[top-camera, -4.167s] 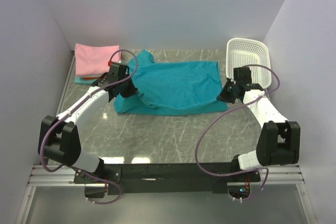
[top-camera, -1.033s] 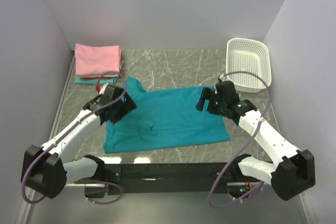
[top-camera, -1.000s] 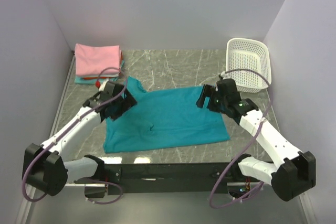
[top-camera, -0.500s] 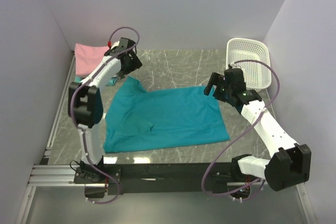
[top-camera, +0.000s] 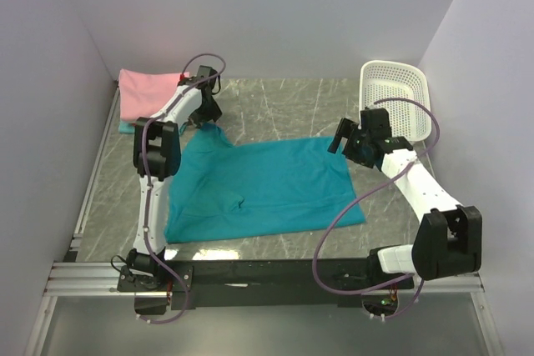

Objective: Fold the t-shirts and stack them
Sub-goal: Fold the tshirt

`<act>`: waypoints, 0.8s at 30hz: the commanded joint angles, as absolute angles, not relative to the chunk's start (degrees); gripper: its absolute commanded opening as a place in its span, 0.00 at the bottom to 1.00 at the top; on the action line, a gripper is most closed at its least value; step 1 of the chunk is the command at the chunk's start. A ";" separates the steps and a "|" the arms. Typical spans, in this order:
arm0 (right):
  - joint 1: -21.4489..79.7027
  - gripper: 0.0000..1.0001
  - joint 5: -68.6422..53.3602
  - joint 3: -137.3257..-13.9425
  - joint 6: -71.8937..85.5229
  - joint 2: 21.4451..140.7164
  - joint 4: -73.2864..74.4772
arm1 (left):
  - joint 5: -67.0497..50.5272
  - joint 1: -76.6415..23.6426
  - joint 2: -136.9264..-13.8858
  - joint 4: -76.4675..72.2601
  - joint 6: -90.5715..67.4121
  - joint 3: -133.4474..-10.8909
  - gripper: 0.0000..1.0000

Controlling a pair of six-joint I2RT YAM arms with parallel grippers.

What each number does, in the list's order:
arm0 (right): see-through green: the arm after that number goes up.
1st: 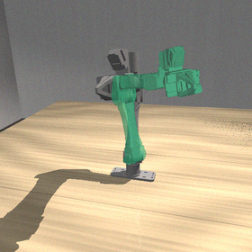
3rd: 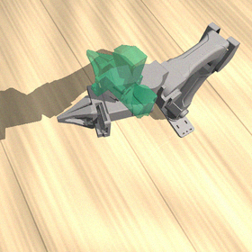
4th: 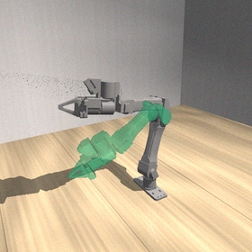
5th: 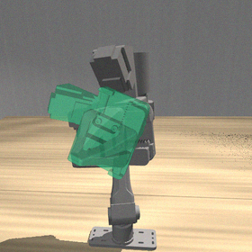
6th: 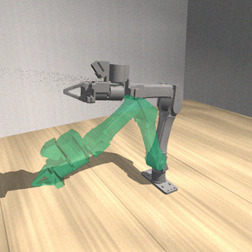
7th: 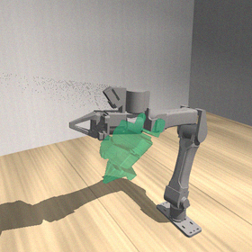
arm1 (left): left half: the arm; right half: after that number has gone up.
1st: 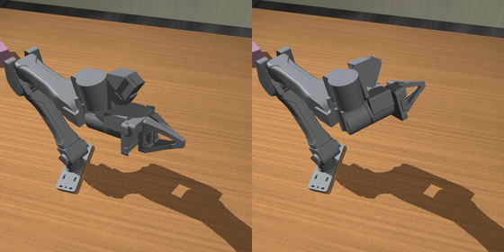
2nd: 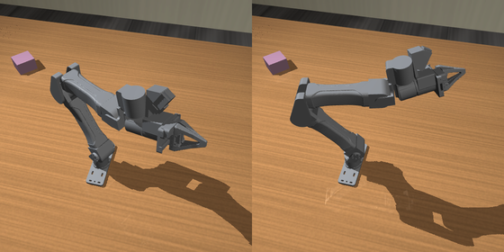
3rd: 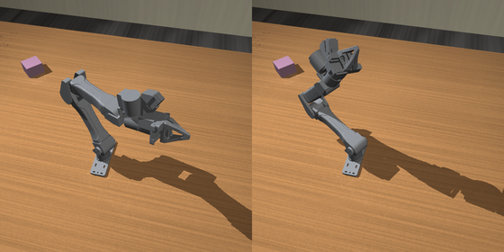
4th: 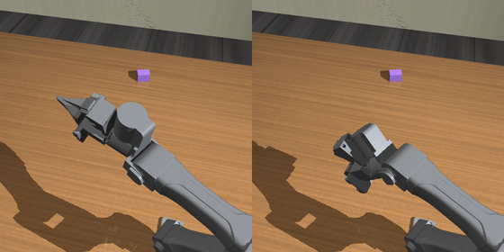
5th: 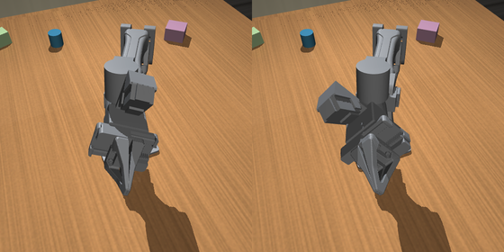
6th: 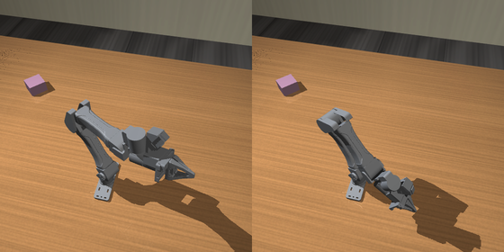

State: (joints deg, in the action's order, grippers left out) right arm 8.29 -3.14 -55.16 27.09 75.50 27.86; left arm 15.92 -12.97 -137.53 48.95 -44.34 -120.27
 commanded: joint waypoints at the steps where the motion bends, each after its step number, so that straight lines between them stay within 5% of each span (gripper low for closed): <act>1: 7.91 0.99 -4.48 -55.46 25.93 76.11 25.93 | 16.17 -12.74 -139.03 50.53 -43.51 -123.40 0.59; 8: 7.65 0.99 -4.48 -55.63 26.01 77.25 25.93 | 16.00 -12.83 -140.01 51.24 -43.77 -122.26 0.42; 11: 7.65 0.99 -4.22 -55.72 25.93 77.43 25.66 | 15.65 -12.83 -139.22 50.89 -43.16 -120.24 0.27; 14: 7.65 0.99 -4.22 -55.90 25.93 77.78 25.32 | 15.12 -13.01 -137.99 50.45 -42.28 -118.57 0.01; 24: 9.49 0.99 1.73 -66.16 26.46 85.59 26.81 | 12.92 -13.62 -126.92 42.90 -40.25 -109.52 0.00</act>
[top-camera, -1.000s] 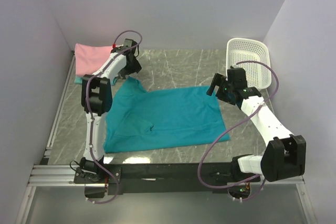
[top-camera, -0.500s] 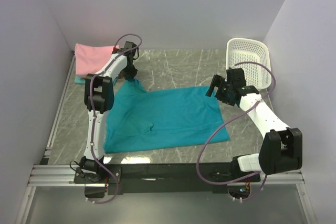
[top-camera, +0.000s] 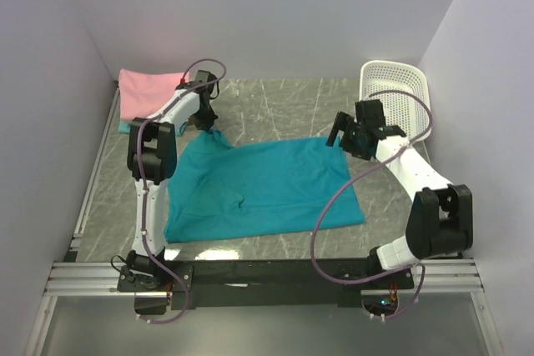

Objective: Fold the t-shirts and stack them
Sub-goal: Fold the tshirt

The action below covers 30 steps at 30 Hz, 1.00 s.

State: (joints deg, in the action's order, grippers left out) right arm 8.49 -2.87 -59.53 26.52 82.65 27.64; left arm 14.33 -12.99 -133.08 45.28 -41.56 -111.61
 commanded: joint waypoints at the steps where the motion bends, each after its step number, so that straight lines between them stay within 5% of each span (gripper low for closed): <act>1: 10.10 0.99 2.98 -67.49 26.37 87.00 26.98 | 12.83 -13.62 -125.09 41.93 -40.34 -108.64 0.00; 15: 11.07 0.92 15.91 -93.15 28.48 114.07 36.38 | 10.37 -14.41 -110.40 36.48 -41.75 -90.80 0.00; 30: 11.07 0.81 16.17 -99.22 28.39 124.18 37.09 | 9.14 -15.64 -100.99 34.54 -44.30 -80.33 0.00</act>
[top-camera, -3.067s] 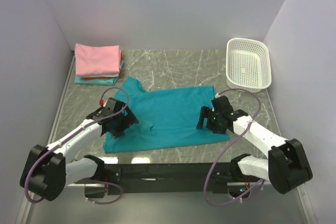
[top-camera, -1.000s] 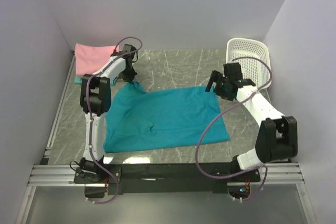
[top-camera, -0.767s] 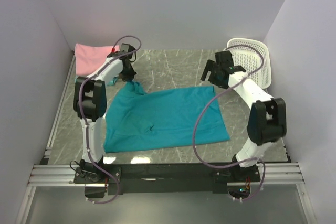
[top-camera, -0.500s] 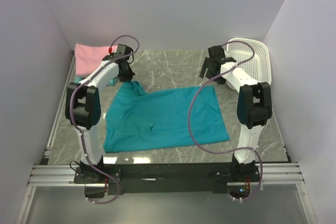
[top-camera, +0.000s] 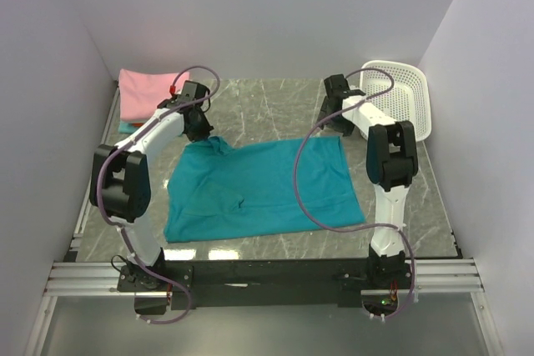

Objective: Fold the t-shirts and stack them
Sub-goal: Fold the tshirt

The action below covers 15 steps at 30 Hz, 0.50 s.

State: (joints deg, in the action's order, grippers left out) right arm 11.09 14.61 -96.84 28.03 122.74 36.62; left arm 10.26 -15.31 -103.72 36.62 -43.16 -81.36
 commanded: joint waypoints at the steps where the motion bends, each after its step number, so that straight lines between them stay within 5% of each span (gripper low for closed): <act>1: 11.16 0.80 15.91 -99.40 28.39 124.45 37.00 | 9.05 -15.64 -100.90 34.45 -44.30 -79.98 0.00; 11: 11.08 0.70 15.47 -103.62 28.13 128.41 39.10 | 10.37 -15.82 -99.67 35.15 -44.65 -78.40 0.00; 15: 11.07 0.49 14.86 -103.01 28.12 128.06 39.64 | 9.76 -15.82 -98.35 34.80 -44.82 -77.61 0.00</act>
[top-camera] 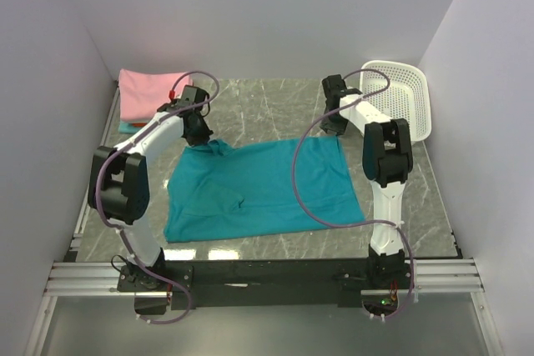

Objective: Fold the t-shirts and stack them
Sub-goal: Fold the tshirt

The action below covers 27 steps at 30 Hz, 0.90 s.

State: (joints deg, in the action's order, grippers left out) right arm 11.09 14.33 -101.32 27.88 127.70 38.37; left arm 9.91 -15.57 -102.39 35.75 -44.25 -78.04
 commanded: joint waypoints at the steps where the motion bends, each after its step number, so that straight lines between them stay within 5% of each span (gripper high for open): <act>1: 11.16 0.45 14.77 -102.66 28.12 127.45 39.55 | 9.76 -15.82 -98.09 34.80 -45.00 -77.43 0.00; 6: 11.16 0.22 15.29 -99.58 27.95 124.28 38.32 | 9.67 -15.82 -96.68 34.81 -45.35 -76.73 0.00; 12: 11.51 0.08 14.85 -94.58 25.93 118.84 34.28 | 9.05 -15.91 -94.49 34.54 -45.97 -74.80 0.00; 27: 14.50 0.00 15.29 -75.42 24.70 99.41 24.87 | 10.46 -17.23 -82.89 38.58 -50.36 -65.83 0.00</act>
